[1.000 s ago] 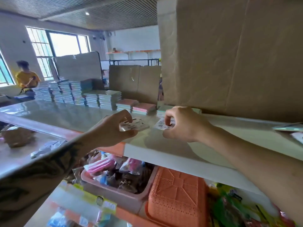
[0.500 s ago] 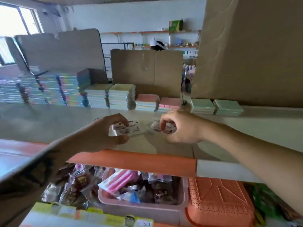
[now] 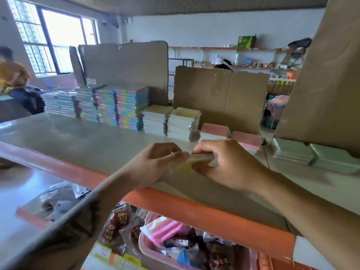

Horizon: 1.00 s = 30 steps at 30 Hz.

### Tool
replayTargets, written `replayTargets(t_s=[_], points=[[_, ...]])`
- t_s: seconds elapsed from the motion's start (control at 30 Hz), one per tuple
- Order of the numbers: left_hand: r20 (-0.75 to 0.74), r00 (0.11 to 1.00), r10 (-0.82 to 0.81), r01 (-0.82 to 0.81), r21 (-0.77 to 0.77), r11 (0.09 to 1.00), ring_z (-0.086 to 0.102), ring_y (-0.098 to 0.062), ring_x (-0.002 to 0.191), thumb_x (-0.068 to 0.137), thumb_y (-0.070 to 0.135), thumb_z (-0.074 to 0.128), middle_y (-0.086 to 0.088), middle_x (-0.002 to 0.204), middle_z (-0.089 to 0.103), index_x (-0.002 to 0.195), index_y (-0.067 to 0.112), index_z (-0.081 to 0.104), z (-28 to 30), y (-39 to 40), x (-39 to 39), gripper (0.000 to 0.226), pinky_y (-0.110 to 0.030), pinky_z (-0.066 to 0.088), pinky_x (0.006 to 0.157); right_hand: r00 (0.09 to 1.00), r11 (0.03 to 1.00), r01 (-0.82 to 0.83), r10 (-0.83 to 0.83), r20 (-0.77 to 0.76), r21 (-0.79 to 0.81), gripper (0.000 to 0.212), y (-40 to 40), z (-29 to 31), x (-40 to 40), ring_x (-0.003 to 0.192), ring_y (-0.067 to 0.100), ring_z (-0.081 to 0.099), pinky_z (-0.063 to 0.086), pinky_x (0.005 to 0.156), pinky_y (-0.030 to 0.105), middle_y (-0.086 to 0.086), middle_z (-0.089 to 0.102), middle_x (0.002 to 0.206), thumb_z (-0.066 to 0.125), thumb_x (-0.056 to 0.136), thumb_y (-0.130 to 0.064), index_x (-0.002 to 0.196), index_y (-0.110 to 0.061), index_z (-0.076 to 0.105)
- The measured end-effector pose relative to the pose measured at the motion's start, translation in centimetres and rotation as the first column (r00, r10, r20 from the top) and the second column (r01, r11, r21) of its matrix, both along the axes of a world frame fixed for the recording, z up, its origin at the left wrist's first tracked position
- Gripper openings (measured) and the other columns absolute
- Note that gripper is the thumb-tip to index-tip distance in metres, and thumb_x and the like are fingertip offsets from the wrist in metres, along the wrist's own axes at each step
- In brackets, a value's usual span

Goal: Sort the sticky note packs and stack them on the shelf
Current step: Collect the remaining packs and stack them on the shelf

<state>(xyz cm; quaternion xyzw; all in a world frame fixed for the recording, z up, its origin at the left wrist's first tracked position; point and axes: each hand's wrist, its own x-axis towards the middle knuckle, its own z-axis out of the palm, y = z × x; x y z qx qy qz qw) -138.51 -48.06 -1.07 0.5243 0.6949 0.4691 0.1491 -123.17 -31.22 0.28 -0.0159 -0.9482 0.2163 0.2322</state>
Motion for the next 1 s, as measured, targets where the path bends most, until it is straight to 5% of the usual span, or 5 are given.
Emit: replayTargets(t_s=[0.1, 0.4, 0.6, 0.77, 1.0], points=[[0.085, 0.994, -0.075, 0.07, 0.062, 0.996, 0.06, -0.031, 0.084, 0.078, 0.082, 0.059, -0.023, 0.095, 0.064, 0.106, -0.009, 0.06, -0.2, -0.2, -0.3, 0.095, -0.044, 0.046, 0.08, 0.996, 0.989, 0.01, -0.022, -0.081, -0.147, 0.012, -0.4, -0.2, -0.3, 0.073, 0.008, 0.065, 0.051, 0.071, 0.037, -0.008, 0.07, 0.08, 0.079, 0.088, -0.024, 0.094, -0.026, 0.068], [0.292, 0.951, -0.097, 0.042, 0.19, 0.981, 0.067, -0.018, 0.086, 0.078, 0.015, 0.076, -0.012, 0.094, 0.075, 0.101, 0.001, 0.073, -1.3, 0.5, -1.7, 0.027, -0.027, 0.054, 0.078, 0.986, 0.821, -0.081, -0.016, -0.165, -0.565, 0.034, -0.5, -0.9, -0.3, 0.059, 0.012, 0.049, 0.035, 0.059, 0.032, 0.001, 0.061, 0.062, 0.083, 0.084, -0.015, 0.075, -0.015, 0.05], [0.319, 0.944, -0.083, -0.006, 0.267, 0.964, 0.062, -0.03, 0.087, 0.084, 0.034, 0.076, -0.033, 0.099, 0.065, 0.104, 0.0, 0.071, -1.2, -0.1, -2.6, 0.04, -0.042, 0.048, 0.082, 0.994, 0.94, 0.038, -0.069, -0.08, -0.339, 0.033, -0.3, -1.5, -0.3, 0.077, 0.007, 0.065, 0.047, 0.069, 0.025, -0.008, 0.071, 0.089, 0.087, 0.079, -0.037, 0.099, -0.025, 0.064], [0.315, 0.948, -0.044, -0.033, 0.236, 0.971, 0.065, -0.017, 0.083, 0.087, 0.036, 0.066, -0.007, 0.089, 0.071, 0.099, 0.013, 0.075, -1.1, 0.1, -2.4, 0.027, -0.029, 0.049, 0.076, 0.965, 1.0, 0.022, -0.026, -0.262, -0.016, 0.065, -0.5, -1.3, 0.2, 0.105, -0.002, 0.055, 0.039, 0.083, 0.01, -0.014, 0.058, 0.118, 0.093, 0.071, -0.035, 0.122, -0.025, 0.054], [0.182, 0.982, -0.053, 0.021, 0.175, 0.984, 0.057, -0.022, 0.08, 0.085, 0.054, 0.07, -0.028, 0.09, 0.067, 0.096, 0.01, 0.075, -0.7, -0.1, -1.6, 0.045, -0.039, 0.041, 0.075, 0.979, 0.832, -0.017, 0.126, -0.159, 0.554, 0.035, -1.5, -0.8, -0.4, 0.14, 0.033, 0.042, 0.04, 0.105, 0.052, -0.001, 0.041, 0.16, 0.076, 0.071, -0.04, 0.096, -0.023, 0.059]])
